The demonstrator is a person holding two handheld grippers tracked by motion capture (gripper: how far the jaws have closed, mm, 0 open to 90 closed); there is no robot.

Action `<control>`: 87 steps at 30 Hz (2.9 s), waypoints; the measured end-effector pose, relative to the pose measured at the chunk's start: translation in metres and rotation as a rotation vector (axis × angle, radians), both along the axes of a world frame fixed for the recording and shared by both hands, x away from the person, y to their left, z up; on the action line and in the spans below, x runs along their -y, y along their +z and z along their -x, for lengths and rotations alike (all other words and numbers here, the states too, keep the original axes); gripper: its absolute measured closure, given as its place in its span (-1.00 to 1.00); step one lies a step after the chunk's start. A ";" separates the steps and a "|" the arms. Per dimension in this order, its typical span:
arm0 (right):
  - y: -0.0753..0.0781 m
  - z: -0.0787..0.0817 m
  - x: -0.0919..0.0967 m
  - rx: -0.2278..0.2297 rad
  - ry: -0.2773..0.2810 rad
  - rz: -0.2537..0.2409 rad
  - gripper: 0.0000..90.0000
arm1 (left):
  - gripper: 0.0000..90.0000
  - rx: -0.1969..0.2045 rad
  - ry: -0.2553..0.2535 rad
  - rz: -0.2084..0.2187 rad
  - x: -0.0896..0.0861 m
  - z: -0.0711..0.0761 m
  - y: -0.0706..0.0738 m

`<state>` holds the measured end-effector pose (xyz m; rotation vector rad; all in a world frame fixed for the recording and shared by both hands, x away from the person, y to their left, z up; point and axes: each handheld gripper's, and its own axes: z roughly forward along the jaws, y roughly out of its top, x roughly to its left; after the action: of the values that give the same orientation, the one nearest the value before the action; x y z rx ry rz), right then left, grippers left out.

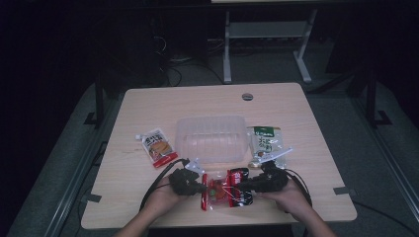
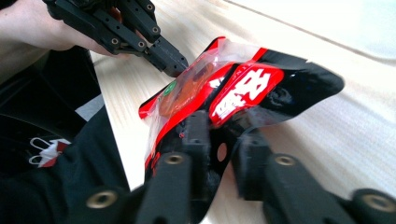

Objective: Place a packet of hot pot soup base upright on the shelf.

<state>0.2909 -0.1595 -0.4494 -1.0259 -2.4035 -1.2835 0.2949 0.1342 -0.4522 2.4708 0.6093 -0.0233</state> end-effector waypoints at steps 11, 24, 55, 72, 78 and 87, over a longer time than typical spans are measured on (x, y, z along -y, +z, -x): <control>0.002 0.000 -0.003 0.020 0.036 -0.040 1.00 | 0.99 -0.004 0.004 0.012 0.000 0.001 0.000; 0.022 0.005 0.006 0.064 0.055 -0.153 1.00 | 0.71 0.020 0.005 0.111 -0.027 0.006 0.024; 0.060 0.006 0.013 0.135 0.080 -0.312 1.00 | -0.35 0.078 0.044 0.137 -0.080 0.015 0.028; 0.087 -0.008 0.008 0.199 0.081 -0.322 1.00 | -0.56 0.092 0.078 0.161 -0.095 0.023 0.022; 0.097 -0.020 0.004 0.222 0.080 -0.316 1.00 | -0.56 0.088 0.083 0.160 -0.098 0.022 0.019; 0.108 -0.037 -0.003 0.235 0.077 -0.294 1.00 | -0.63 0.080 0.096 0.154 -0.098 0.021 0.016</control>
<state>0.3279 -0.1563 -0.3413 -0.7281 -2.2898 -1.7478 0.2741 0.2322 -0.4363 2.2805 0.6656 0.0637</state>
